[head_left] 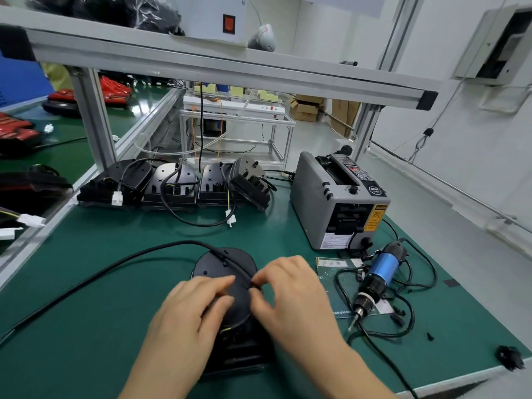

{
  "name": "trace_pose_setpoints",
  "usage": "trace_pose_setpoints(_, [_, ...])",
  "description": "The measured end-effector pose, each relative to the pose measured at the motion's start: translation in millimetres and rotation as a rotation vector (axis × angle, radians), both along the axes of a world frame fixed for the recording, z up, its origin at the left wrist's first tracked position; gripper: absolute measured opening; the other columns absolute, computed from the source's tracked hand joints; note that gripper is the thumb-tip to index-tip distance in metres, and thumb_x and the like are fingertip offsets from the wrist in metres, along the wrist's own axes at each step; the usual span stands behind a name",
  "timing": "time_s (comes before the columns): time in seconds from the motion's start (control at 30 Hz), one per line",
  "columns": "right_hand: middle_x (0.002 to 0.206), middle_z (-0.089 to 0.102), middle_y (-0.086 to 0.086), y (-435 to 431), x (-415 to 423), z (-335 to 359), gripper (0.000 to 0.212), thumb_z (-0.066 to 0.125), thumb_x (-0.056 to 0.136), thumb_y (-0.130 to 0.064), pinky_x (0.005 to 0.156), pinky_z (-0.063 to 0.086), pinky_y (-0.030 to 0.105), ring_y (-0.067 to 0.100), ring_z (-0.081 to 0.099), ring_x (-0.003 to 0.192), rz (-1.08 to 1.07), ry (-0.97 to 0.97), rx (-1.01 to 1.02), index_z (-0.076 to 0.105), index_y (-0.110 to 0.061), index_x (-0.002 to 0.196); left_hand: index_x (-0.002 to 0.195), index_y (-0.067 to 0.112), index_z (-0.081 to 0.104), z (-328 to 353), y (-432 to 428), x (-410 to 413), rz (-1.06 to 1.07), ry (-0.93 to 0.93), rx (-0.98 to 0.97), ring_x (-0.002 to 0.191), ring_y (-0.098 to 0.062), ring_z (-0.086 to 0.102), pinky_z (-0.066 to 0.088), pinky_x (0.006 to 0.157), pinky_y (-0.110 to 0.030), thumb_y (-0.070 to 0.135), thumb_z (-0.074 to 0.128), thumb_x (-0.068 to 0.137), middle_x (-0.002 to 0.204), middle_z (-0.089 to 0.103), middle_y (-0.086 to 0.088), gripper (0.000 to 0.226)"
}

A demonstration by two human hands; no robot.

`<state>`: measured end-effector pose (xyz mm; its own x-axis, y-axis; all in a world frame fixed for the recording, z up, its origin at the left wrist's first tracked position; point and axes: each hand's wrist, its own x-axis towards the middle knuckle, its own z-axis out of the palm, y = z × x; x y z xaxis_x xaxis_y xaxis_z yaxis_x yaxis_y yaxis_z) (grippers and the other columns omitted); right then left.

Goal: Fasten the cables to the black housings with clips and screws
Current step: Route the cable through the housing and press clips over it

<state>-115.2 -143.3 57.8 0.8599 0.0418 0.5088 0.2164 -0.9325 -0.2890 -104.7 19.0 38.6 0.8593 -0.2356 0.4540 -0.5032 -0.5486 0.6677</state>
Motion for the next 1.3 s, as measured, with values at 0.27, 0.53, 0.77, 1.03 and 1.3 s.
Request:
trace_pose_setpoints(0.27, [0.071, 0.061, -0.014, 17.8, -3.0, 7.2, 0.019, 0.050, 0.072, -0.038, 0.066, 0.043, 0.025, 0.012, 0.058, 0.070, -0.016, -0.044, 0.026, 0.064, -0.026, 0.072, 0.078, 0.031, 0.068, 12.4, -3.5, 7.9, 0.030, -0.049, -0.118, 0.075, 0.000, 0.059, 0.043, 0.066, -0.016, 0.022, 0.069, 0.074, 0.083, 0.063, 0.020, 0.010])
trace_pose_setpoints(0.53, [0.090, 0.066, -0.009, 16.2, -4.9, 3.2, 0.013, 0.055, 0.085, -0.036, 0.077, 0.039, 0.024, 0.010, 0.056, 0.088, 0.052, 0.118, 0.136, 0.059, -0.029, 0.096, 0.068, 0.030, 0.063, 10.6, -5.1, 12.4, 0.049, 0.145, -0.163, 0.066, -0.007, 0.060, 0.047, 0.065, -0.028, 0.005, 0.074, 0.073, 0.075, 0.064, 0.012, 0.028])
trace_pose_setpoints(0.77, [0.080, 0.064, -0.018, 12.1, -6.8, 7.9, 0.008, 0.065, 0.081, -0.027, 0.077, 0.045, 0.022, 0.003, 0.057, 0.082, 0.061, 0.237, 0.399, 0.061, -0.030, 0.087, 0.075, 0.035, 0.065, 15.4, 0.9, 14.4, -0.116, 0.282, -0.231, 0.061, -0.007, 0.060, 0.045, 0.058, -0.018, 0.010, 0.073, 0.077, 0.076, 0.068, -0.002, 0.026])
trace_pose_setpoints(1.03, [0.062, 0.061, -0.002, 3.8, -10.1, 22.6, 0.011, 0.075, 0.078, -0.027, 0.057, 0.043, 0.022, 0.007, 0.051, 0.058, 0.206, 0.494, 0.896, 0.069, -0.022, 0.071, 0.076, 0.028, 0.059, 19.4, 4.4, 9.4, -0.254, -0.070, -0.259, 0.079, -0.016, 0.057, 0.042, 0.068, -0.016, 0.029, 0.056, 0.079, 0.082, 0.058, 0.005, 0.004])
trace_pose_setpoints(1.3, [0.048, 0.052, -0.009, 5.2, -11.3, 21.8, 0.010, 0.070, 0.061, -0.030, 0.047, 0.034, 0.012, 0.002, 0.044, 0.044, 0.188, 0.587, 1.018, 0.065, -0.022, 0.057, 0.076, 0.028, 0.062, 13.6, 6.5, 7.0, -0.277, -0.082, -0.237, 0.078, -0.014, 0.057, 0.042, 0.066, -0.017, 0.030, 0.059, 0.080, 0.084, 0.058, 0.007, 0.005])
